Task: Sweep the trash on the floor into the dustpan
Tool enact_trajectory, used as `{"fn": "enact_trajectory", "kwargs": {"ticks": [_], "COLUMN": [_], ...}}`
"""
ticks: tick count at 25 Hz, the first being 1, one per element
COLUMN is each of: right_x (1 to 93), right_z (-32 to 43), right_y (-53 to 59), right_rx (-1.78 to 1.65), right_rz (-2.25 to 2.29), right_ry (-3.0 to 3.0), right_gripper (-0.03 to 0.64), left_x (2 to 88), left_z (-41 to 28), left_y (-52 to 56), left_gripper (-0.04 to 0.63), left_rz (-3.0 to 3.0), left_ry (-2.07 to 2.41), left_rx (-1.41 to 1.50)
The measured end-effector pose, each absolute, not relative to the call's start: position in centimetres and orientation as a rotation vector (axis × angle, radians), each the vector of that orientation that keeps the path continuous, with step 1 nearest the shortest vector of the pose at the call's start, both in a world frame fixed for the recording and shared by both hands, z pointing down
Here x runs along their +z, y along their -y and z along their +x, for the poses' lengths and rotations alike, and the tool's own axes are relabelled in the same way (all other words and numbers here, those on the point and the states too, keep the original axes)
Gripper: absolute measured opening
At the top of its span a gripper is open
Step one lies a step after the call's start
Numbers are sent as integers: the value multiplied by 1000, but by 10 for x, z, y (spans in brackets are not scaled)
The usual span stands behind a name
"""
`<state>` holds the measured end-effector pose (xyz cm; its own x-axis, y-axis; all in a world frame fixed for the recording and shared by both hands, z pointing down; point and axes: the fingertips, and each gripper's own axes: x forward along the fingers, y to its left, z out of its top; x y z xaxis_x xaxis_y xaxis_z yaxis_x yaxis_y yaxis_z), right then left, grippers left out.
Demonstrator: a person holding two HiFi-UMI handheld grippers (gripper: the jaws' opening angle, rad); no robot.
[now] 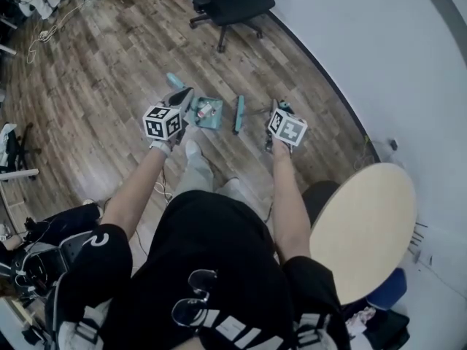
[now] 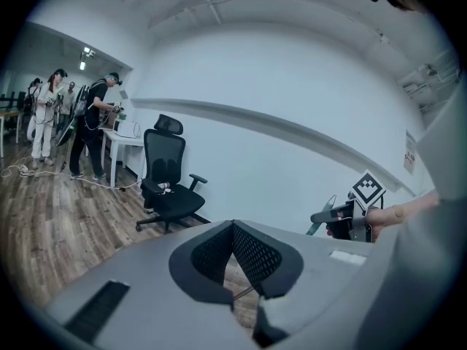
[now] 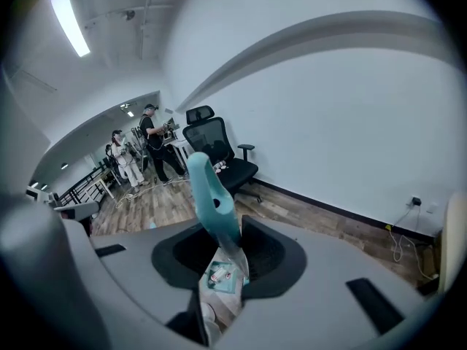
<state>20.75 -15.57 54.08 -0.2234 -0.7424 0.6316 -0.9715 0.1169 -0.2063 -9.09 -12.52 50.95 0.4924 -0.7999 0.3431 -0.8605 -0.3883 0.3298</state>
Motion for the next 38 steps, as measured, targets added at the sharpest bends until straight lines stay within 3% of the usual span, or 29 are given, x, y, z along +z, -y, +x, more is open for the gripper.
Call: {"fn": "enact_trajectory", "kwargs": {"ticks": [10,38], "right_x": [486,501], "right_z": [242,274], "right_y": [108,46], "right_rx": [648,631], "right_rz": [1674,1629], "right_ry": [2117,2090], "right_gripper": [88,86], "left_x": [494,498], "left_z": [-74,-59], "left_y": [55,5], "left_gripper": [-3,-3], "left_rz": [2265,2242], "left_ry": [1430,1442], "left_rx": [176,192]}}
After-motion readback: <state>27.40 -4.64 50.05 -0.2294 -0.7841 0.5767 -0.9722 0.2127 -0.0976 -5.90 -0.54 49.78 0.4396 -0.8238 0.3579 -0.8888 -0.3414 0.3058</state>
